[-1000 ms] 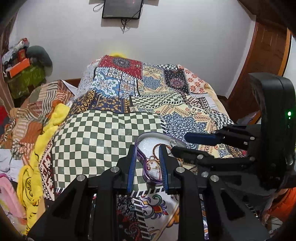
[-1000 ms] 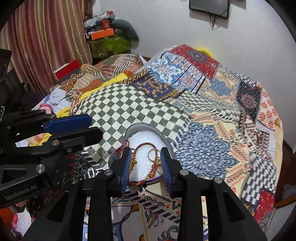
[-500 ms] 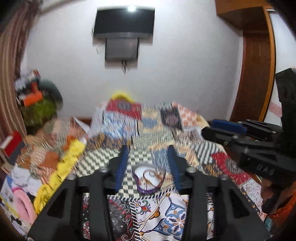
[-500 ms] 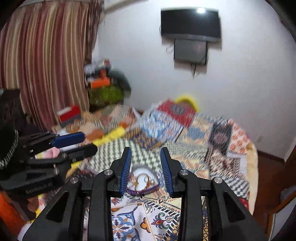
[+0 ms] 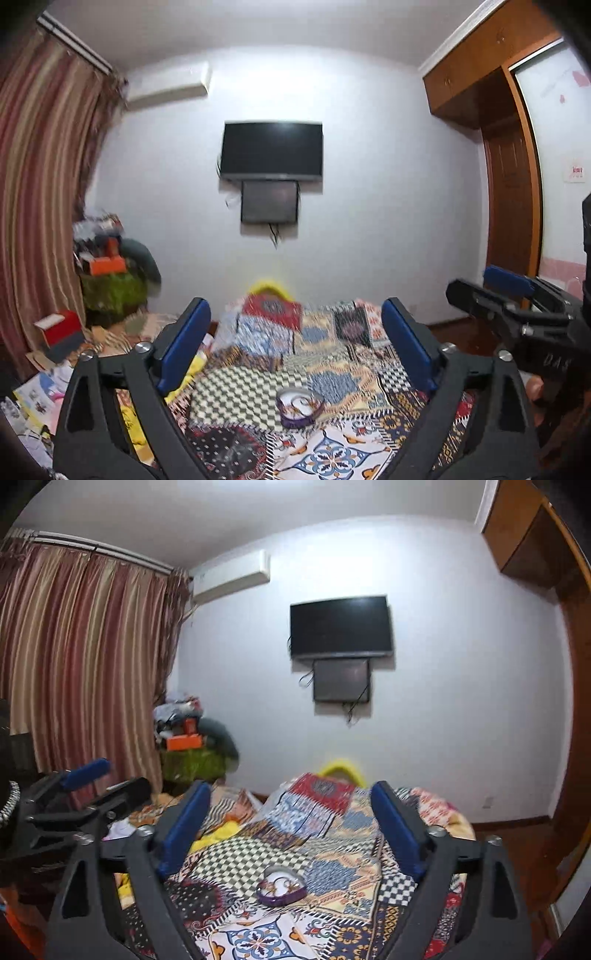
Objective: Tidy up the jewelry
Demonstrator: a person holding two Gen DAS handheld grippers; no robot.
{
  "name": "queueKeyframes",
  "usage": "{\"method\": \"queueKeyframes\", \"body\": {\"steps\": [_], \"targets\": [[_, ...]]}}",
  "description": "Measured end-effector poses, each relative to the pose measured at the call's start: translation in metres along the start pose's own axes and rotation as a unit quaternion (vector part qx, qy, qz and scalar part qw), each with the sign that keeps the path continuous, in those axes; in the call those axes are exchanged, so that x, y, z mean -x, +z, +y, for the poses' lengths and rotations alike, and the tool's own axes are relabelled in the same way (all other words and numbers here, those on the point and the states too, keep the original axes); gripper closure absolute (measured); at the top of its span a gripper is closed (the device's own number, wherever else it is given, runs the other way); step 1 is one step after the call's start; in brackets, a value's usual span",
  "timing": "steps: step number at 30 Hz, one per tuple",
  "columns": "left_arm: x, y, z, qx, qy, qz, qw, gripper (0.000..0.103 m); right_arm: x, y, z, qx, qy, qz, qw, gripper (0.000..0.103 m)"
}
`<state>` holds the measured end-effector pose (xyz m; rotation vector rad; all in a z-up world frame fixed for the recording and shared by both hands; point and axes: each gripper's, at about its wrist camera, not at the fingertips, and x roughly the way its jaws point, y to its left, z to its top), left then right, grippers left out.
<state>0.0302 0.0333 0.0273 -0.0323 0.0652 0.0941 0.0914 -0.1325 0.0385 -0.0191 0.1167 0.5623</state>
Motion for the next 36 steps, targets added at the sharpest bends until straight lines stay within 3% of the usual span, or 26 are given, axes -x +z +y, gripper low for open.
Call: {"method": "queueKeyframes", "body": {"steps": [4,8,36], "targets": [[0.009,0.002,-0.002,-0.001,0.006,-0.009,0.9999,0.005,0.005,-0.002,0.001,-0.004,-0.017,-0.011,1.000,0.000],[0.011,-0.001,0.000,0.001,0.005,-0.006,1.0000,0.005,0.006,-0.004,0.001,0.001,-0.032,-0.018,0.999,0.000],[0.010,-0.008,-0.006,0.003,-0.001,0.016,0.9999,0.005,0.024,-0.012,-0.003,-0.010,-0.024,0.004,1.000,0.000]]}}
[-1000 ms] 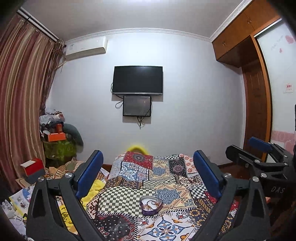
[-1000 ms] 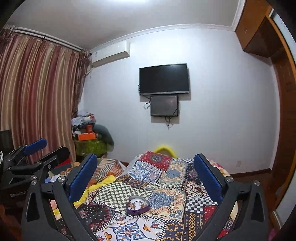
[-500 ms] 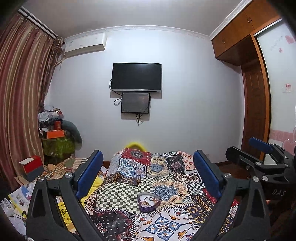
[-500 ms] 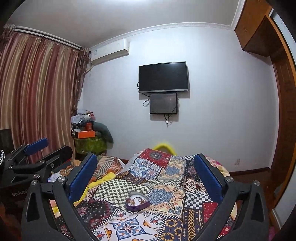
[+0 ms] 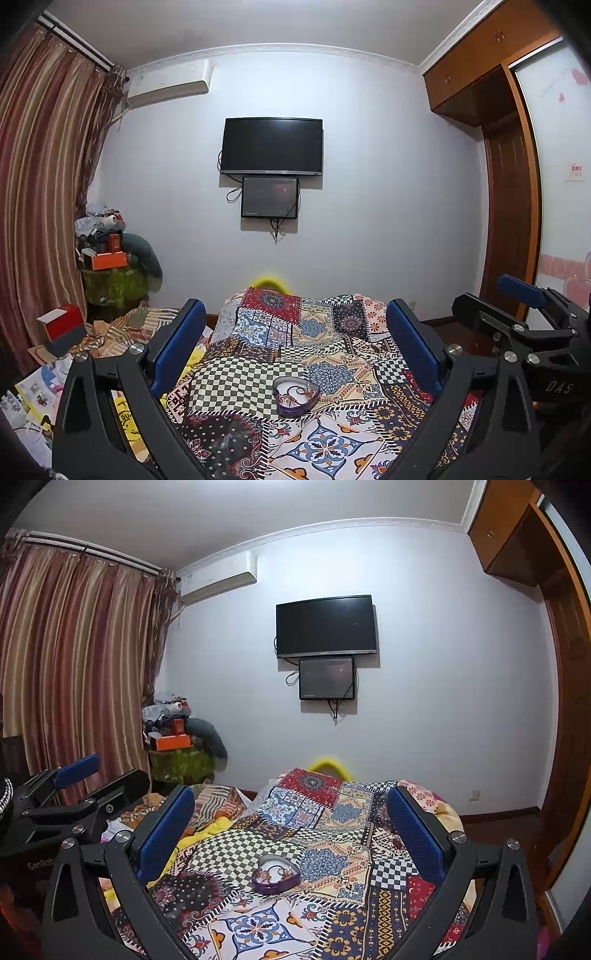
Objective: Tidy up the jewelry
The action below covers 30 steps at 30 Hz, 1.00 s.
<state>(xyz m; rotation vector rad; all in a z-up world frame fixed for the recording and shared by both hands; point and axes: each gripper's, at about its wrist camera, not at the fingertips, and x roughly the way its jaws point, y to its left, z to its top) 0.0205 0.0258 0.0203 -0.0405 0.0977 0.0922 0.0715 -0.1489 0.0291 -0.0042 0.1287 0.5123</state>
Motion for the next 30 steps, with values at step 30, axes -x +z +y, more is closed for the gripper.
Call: {"method": "queueKeyframes", "body": {"steps": [30], "targets": [[-0.0052,-0.0030,0.0032,0.007,-0.001,0.013,0.9999,0.005,-0.0044,-0.0011,-0.0067,-0.009,-0.005,0.019,1.000,0.000]]}}
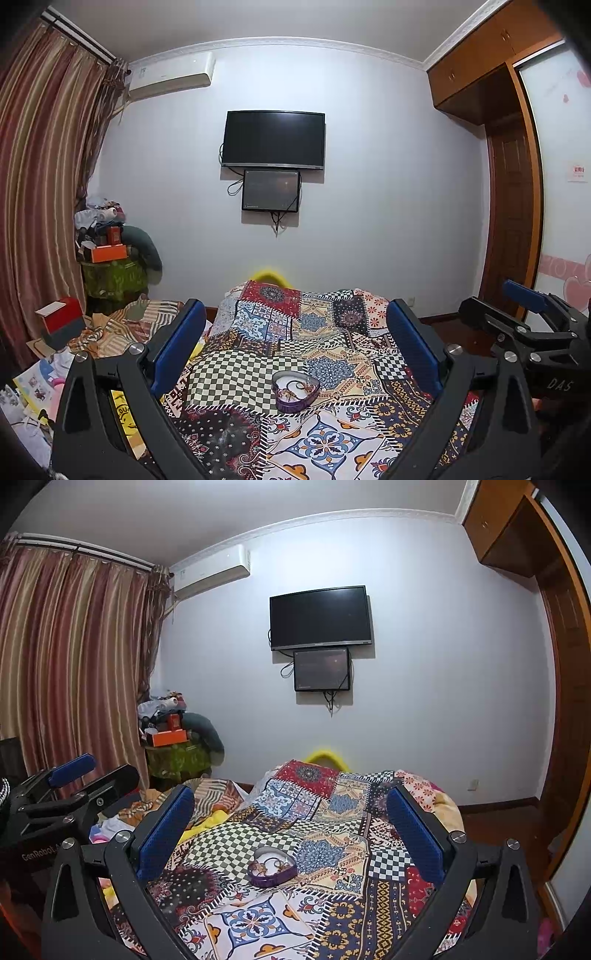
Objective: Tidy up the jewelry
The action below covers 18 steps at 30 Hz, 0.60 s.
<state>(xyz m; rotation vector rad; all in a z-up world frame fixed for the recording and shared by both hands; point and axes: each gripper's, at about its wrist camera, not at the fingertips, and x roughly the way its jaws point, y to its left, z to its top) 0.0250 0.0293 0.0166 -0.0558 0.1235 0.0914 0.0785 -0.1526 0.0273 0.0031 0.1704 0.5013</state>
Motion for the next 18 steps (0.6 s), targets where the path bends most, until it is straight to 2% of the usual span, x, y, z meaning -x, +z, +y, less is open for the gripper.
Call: {"method": "queueKeyframes", "body": {"steps": [18], "targets": [[-0.0046,-0.0043,0.0013,-0.002,-0.017,0.010,0.9998,0.005,-0.0023,-0.0010,-0.0043,-0.004,-0.003,0.005,1.000,0.000]]}}
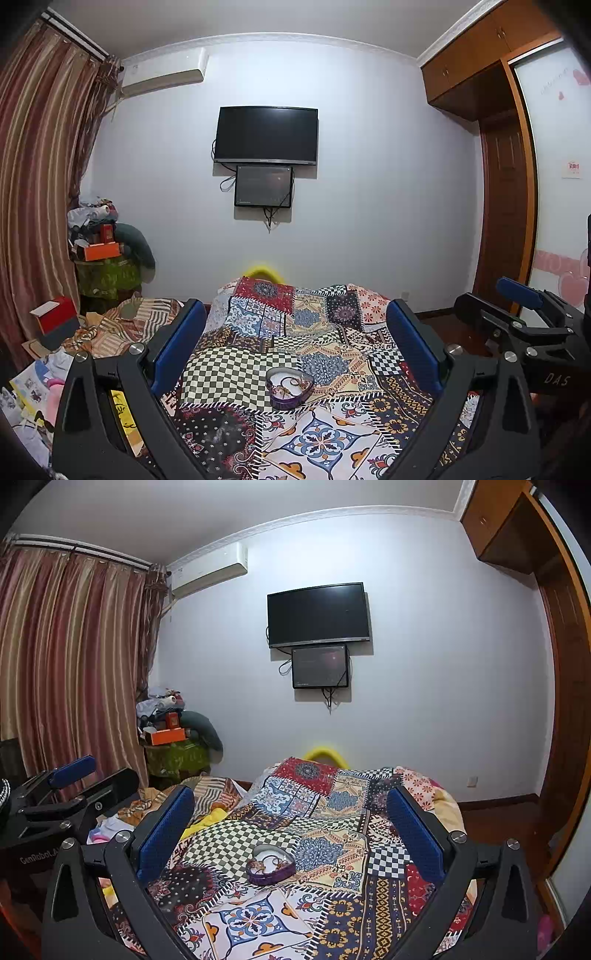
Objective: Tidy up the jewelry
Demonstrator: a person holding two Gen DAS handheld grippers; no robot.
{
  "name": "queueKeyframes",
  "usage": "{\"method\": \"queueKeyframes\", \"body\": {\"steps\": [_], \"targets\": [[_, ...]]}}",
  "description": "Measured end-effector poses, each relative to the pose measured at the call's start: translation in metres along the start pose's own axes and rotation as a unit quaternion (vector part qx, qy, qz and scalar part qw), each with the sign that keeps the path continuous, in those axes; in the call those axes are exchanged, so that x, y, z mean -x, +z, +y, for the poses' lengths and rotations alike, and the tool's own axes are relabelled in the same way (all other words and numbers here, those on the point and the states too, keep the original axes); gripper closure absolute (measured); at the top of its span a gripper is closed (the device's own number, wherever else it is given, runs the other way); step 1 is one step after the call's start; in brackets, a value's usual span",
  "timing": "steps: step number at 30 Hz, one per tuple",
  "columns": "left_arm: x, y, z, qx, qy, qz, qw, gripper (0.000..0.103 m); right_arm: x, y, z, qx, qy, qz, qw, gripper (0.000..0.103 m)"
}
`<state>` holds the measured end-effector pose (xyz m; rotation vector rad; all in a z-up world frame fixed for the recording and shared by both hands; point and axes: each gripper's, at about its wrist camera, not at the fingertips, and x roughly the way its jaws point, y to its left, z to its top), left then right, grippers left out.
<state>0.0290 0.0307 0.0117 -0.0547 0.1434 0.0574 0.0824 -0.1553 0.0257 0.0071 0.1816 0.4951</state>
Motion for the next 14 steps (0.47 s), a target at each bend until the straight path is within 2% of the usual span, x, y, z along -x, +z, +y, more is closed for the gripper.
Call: {"method": "queueKeyframes", "body": {"steps": [14], "targets": [[-0.012,-0.009,0.008,0.006,-0.002,0.017,0.9998,0.005,-0.010,-0.006,-0.002,-0.003,0.002,0.010,1.000,0.000]]}}
